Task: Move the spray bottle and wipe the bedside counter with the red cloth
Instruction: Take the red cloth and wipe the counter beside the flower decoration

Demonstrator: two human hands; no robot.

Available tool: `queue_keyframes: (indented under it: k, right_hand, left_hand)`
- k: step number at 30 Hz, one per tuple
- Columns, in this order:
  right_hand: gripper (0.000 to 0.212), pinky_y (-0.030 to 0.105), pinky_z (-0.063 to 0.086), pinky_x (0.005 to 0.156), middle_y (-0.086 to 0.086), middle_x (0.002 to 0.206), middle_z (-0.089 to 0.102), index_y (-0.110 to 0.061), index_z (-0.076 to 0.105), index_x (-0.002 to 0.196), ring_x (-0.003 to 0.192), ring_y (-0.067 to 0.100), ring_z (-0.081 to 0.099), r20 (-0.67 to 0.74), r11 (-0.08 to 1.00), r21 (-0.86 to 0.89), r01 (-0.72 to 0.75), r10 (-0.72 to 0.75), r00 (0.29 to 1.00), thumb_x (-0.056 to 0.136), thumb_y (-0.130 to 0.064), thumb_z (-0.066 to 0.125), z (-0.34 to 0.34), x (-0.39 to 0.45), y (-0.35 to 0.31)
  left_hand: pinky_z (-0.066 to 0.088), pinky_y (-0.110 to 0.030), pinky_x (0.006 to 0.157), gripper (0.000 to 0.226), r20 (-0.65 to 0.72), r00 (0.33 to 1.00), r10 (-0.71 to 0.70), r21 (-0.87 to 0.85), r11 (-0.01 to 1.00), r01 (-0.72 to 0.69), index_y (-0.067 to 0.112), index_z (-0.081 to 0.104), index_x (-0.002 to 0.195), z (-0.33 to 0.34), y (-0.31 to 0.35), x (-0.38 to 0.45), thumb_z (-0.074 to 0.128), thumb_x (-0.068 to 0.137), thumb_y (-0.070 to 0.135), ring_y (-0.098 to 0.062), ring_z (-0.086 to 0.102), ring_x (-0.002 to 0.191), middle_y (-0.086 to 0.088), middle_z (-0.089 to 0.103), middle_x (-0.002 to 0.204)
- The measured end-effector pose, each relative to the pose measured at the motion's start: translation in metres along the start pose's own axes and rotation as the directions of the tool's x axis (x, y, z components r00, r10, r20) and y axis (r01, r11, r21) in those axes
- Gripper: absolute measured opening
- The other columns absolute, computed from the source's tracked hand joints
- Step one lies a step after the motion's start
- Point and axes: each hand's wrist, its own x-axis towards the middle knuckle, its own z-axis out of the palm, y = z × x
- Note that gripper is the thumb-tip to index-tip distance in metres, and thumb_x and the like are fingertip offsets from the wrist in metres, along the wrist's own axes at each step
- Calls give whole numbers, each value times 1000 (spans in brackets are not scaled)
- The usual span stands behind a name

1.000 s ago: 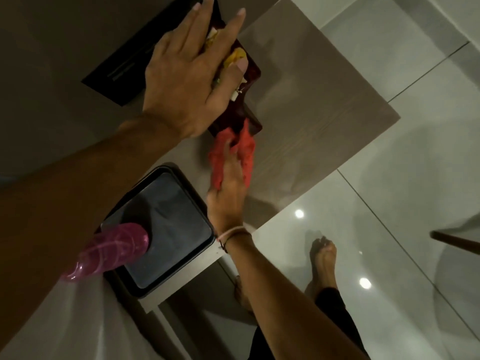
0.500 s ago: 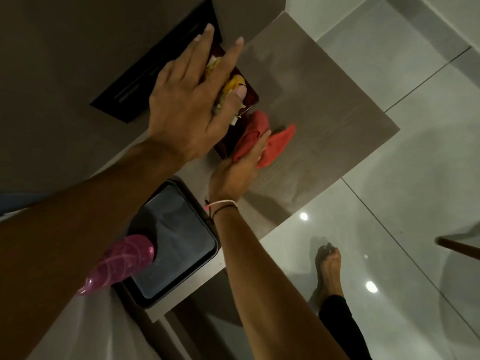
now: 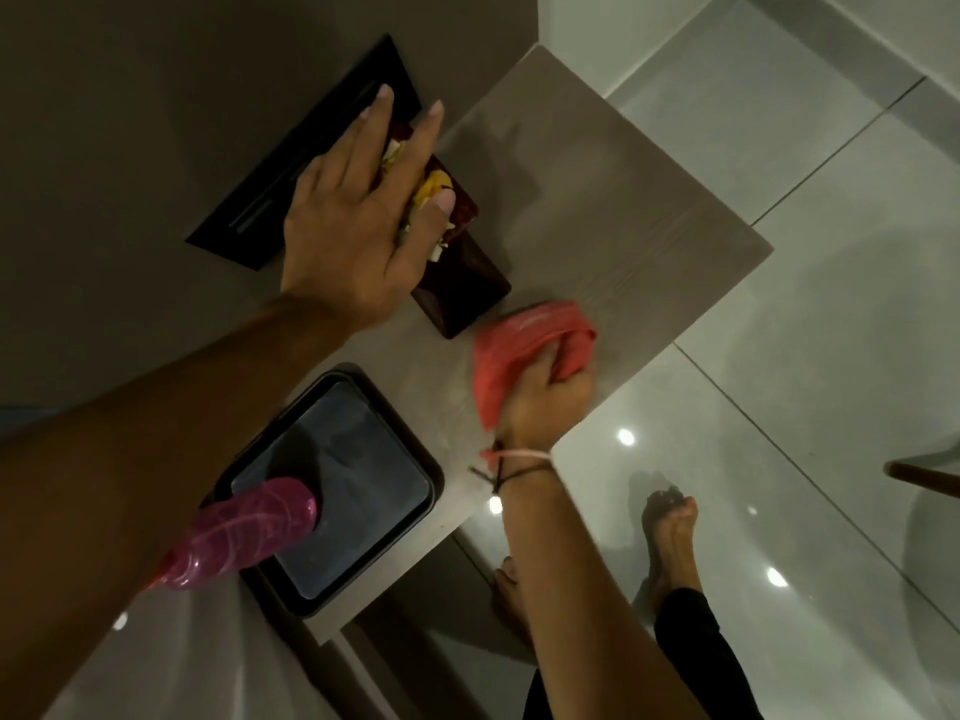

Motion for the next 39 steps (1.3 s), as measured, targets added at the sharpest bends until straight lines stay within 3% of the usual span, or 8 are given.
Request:
queue_keyframes:
  k: [5, 12, 18, 23, 27, 32, 36, 39]
  right_hand:
    - [28, 36, 56, 77, 21, 95, 67, -1, 64, 122, 76, 27, 65, 130, 980, -187, 64, -39, 991, 103, -17, 51, 47, 10, -21]
    - [5, 40, 55, 77, 19, 90, 70, -1, 63, 89, 82, 30, 65, 456, 905, -397, 151, 52, 888, 90, -6, 64, 18, 12, 3]
    - [22, 10, 47, 62, -3, 80, 62, -2, 69, 110, 62, 0, 57, 122, 946, -165, 279, -261, 958, 92, -8, 57, 25, 60, -35]
    - [52, 48, 44, 113, 19, 142, 60, -11, 53, 145, 130, 39, 57, 661, 788, -365, 496, -157, 734, 94, -6, 52, 79, 73, -56]
    - [45, 36, 52, 107, 13, 147, 56, -9, 62, 137, 116, 19, 68, 815, 955, -211, 208, 55, 577, 92, -8, 54, 78, 88, -60]
    - [40, 29, 59, 78, 9, 97, 73, 5, 61, 130, 83, 19, 71, 864, 961, -156, -227, 245, 441, 91, 2, 51, 26, 111, -43]
    - [46, 17, 58, 70, -8, 83, 79, -11, 74, 98, 77, 4, 74, 727, 996, -52, -73, 88, 680, 84, 20, 42, -6, 104, -26]
    - [41, 13, 56, 71, -1, 95, 71, -4, 67, 115, 77, -1, 70, 525, 994, 106, 25, -77, 847, 91, 17, 42, 0, 105, -34]
  left_hand:
    - [29, -55, 123, 66, 6, 1000, -3, -3, 1000, 3, 31, 24, 164, 0, -2, 1, 22, 104, 57, -32, 27, 159, -12, 20, 174]
    - [32, -56, 123, 66, 19, 1000, 6, -12, 1000, -6, 29, 24, 165, -1, 0, 2, 23, 104, 56, -32, 28, 158, -12, 20, 174]
    - [36, -56, 120, 65, 12, 1000, 8, -3, 1000, -8, 27, 27, 164, -1, 2, 0, 27, 104, 53, -31, 30, 158, -12, 24, 173]
    - [35, -56, 121, 65, 9, 1000, -2, -1, 1000, 2, 28, 27, 164, -2, 0, 1, 27, 104, 53, -31, 30, 158, -12, 23, 173]
    - [34, -54, 122, 65, -3, 1000, -6, 5, 1000, 6, 28, 28, 164, -1, 1, 1, 25, 104, 54, -30, 30, 158, -11, 24, 173]
    - [33, -54, 122, 65, 8, 1000, -6, 13, 1000, 6, 26, 27, 164, -1, 1, 2, 26, 105, 53, -30, 29, 158, -13, 23, 173]
    - [33, -53, 122, 64, 1, 1000, 0, 6, 1000, 0, 26, 27, 164, 0, 2, 1, 27, 105, 53, -30, 31, 158, -12, 24, 173]
    - [32, -52, 123, 64, 6, 1000, -7, 15, 1000, 7, 28, 25, 164, -1, 2, 0, 25, 105, 54, -29, 29, 159, -11, 22, 174]
